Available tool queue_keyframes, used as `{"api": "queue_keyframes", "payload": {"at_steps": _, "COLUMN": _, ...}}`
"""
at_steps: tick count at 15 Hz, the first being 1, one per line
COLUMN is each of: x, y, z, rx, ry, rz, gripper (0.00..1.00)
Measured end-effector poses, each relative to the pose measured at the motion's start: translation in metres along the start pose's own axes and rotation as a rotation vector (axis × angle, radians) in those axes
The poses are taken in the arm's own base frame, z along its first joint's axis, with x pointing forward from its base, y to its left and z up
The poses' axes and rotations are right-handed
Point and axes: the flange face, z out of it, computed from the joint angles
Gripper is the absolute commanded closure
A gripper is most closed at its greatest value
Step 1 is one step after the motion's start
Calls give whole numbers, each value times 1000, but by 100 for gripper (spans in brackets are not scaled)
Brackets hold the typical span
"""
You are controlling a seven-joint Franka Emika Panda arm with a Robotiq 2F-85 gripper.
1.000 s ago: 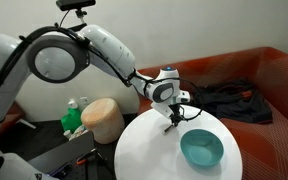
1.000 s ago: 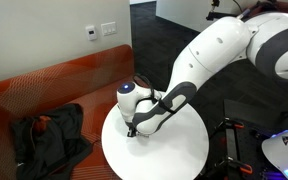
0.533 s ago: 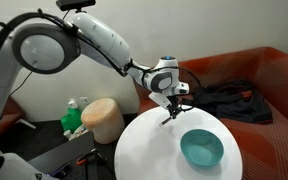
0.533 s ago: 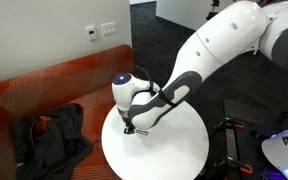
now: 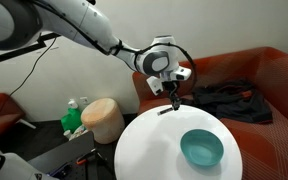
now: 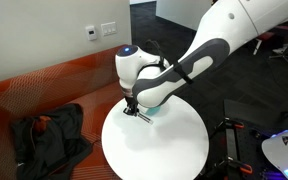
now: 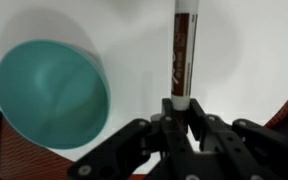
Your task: Put the marker in the bowl
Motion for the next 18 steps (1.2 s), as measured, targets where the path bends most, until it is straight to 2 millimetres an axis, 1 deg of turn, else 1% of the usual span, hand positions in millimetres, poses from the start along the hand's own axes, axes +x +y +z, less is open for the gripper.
{"api": "queue_keyframes", "payload": {"at_steps": 1, "x": -1, "y": 10, "z": -7, "rx": -9, "ry": 2, "rz": 49, "gripper": 95}}
{"api": "queue_keyframes", "payload": {"at_steps": 2, "x": -1, "y": 20, "z": -13, "rx": -16, "ry": 5, "rz": 93, "gripper": 81}}
{"api": "queue_keyframes", "payload": {"at_steps": 4, "x": -3, "y": 35, "z": -21, "rx": -24, "ry": 9, "rz": 137, "gripper": 81}}
{"api": "queue_keyframes", "payload": {"at_steps": 5, "x": -4, "y": 39, "z": -23, "rx": -26, "ry": 9, "rz": 143, "gripper": 81}}
{"api": "queue_keyframes", "payload": {"at_steps": 6, "x": -5, "y": 40, "z": -23, "rx": -26, "ry": 8, "rz": 145, "gripper": 95}}
{"api": "queue_keyframes", "payload": {"at_steps": 8, "x": -6, "y": 39, "z": -22, "rx": -27, "ry": 6, "rz": 144, "gripper": 95}}
{"api": "queue_keyframes", "payload": {"at_steps": 11, "x": 2, "y": 48, "z": -17, "rx": -33, "ry": 31, "rz": 255, "gripper": 95}}
{"api": "queue_keyframes", "payload": {"at_steps": 15, "x": 23, "y": 73, "z": -3, "rx": -36, "ry": 100, "rz": 442, "gripper": 95}}
{"api": "queue_keyframes", "payload": {"at_steps": 18, "x": 32, "y": 91, "z": 6, "rx": -52, "ry": 119, "rz": 544, "gripper": 95}}
